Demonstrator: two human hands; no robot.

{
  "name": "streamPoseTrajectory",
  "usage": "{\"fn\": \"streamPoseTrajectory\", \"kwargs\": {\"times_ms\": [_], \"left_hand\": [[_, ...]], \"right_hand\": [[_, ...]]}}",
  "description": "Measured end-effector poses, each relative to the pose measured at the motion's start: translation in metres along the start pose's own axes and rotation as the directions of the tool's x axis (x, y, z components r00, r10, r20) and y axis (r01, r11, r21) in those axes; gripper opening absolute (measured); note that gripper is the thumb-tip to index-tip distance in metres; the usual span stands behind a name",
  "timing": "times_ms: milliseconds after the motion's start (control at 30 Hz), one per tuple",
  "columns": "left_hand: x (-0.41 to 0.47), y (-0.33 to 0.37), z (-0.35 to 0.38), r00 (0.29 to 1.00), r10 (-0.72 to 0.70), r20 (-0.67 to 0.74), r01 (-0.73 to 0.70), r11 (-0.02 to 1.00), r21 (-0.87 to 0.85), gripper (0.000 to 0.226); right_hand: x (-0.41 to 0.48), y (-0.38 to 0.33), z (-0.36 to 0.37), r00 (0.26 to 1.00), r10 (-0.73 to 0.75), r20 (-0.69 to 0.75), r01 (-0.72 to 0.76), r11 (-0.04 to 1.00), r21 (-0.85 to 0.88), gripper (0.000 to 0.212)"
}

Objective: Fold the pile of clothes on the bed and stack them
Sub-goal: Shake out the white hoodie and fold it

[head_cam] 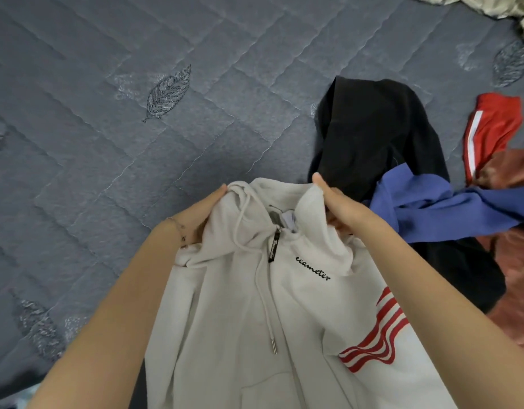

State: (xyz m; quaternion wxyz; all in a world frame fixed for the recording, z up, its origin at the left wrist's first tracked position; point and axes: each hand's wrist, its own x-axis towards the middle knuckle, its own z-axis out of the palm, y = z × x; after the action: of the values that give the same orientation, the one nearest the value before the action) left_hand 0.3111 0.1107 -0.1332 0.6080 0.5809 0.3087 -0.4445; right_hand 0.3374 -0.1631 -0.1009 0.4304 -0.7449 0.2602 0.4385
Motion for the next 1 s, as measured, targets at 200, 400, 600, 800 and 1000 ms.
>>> {"fn": "streamPoseTrajectory", "kwargs": {"times_ms": [200,400,600,800,1000], "left_hand": [[-0.006,-0.007,0.009,0.997,0.022,0.078,-0.014,0.994,-0.108,0.052],[-0.015,-0.005,0.014,0.99,0.135,0.046,-0.121,0.964,-0.236,0.033],[-0.028,0.034,0.021,0.929,0.366,-0.063,-0.367,0.876,-0.313,0.047],[-0.02,0.077,0.011,0.628,0.703,-0.333,-0.745,0.667,0.002,0.037],[0.014,0.077,0.007,0.599,0.746,-0.29,-0.482,0.625,0.614,0.05]], "right_hand": [[-0.005,-0.001,0.005,0.986,-0.059,0.154,0.069,0.995,-0.065,0.031],[0.003,-0.002,0.006,0.934,-0.347,0.081,0.333,0.931,0.149,0.015],[-0.006,-0.036,-0.004,0.896,-0.427,-0.122,0.435,0.79,0.433,0.06],[-0.007,-0.078,-0.027,0.801,-0.505,-0.321,0.595,0.724,0.349,0.049],[0.001,-0.086,-0.026,0.77,-0.616,-0.17,0.63,0.775,0.043,0.035]]}}
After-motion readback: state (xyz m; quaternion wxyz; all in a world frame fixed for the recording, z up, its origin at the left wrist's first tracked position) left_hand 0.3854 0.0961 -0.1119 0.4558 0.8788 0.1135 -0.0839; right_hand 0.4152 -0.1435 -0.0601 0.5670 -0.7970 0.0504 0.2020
